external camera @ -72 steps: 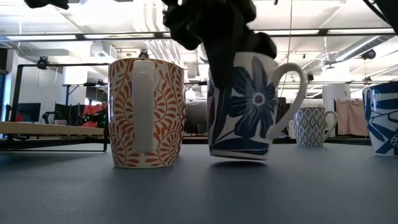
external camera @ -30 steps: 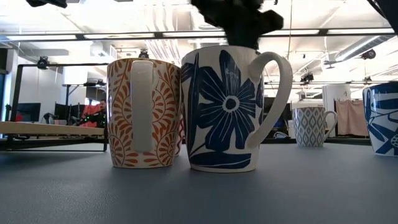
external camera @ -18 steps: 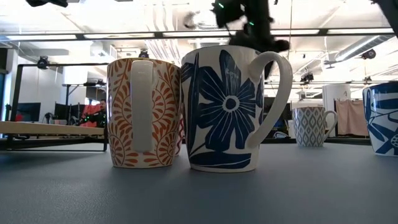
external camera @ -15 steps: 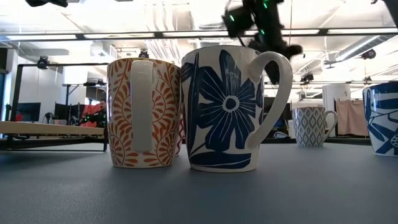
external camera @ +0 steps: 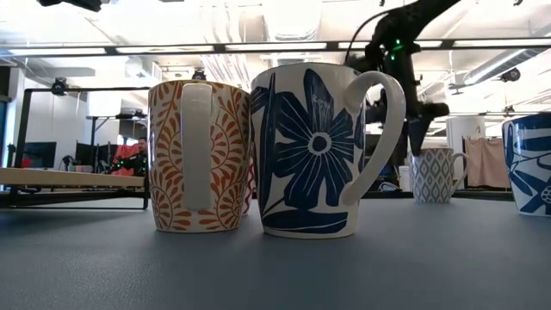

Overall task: Place coffee mugs
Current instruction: Move the patterned gray mug to the center of the table

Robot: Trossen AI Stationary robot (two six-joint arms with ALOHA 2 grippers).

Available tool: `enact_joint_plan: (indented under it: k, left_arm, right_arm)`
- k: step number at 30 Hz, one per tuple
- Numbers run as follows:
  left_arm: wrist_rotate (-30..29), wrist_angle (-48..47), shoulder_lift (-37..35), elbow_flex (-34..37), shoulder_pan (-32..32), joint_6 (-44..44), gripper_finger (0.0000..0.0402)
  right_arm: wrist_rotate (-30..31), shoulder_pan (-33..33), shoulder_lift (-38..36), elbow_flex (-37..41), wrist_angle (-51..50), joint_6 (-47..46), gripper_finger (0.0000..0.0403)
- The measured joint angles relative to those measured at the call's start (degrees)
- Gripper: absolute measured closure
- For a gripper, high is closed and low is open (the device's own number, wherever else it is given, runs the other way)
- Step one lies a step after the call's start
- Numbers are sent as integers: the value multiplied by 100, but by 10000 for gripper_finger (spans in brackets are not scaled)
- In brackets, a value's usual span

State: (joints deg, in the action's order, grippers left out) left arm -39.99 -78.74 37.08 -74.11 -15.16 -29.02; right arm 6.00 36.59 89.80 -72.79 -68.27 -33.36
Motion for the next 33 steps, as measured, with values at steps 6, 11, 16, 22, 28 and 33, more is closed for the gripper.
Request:
enact_joint_plan:
  k: [6,11,16,22,28,33]
  left_arm:
    - [2,-4,0,0,0,-130,333]
    - [2,-9,0,0,0,-149,333]
    - [2,-9,0,0,0,-149,333]
    - [3,-11,0,0,0,-149,333]
    - [4,-11,0,0,0,-201,333]
    - [4,-10,0,0,0,-200,333]
  right_arm:
    - [-1,16,5,-3,15,45,254]
    - [36,-19,-59,-176,28,104,254]
    - [571,-2,-60,-272,29,103,253]
    - [794,182,31,-231,40,91,252]
    - [861,283,257,-197,41,44,257]
    - [834,283,688,-171,29,115,269]
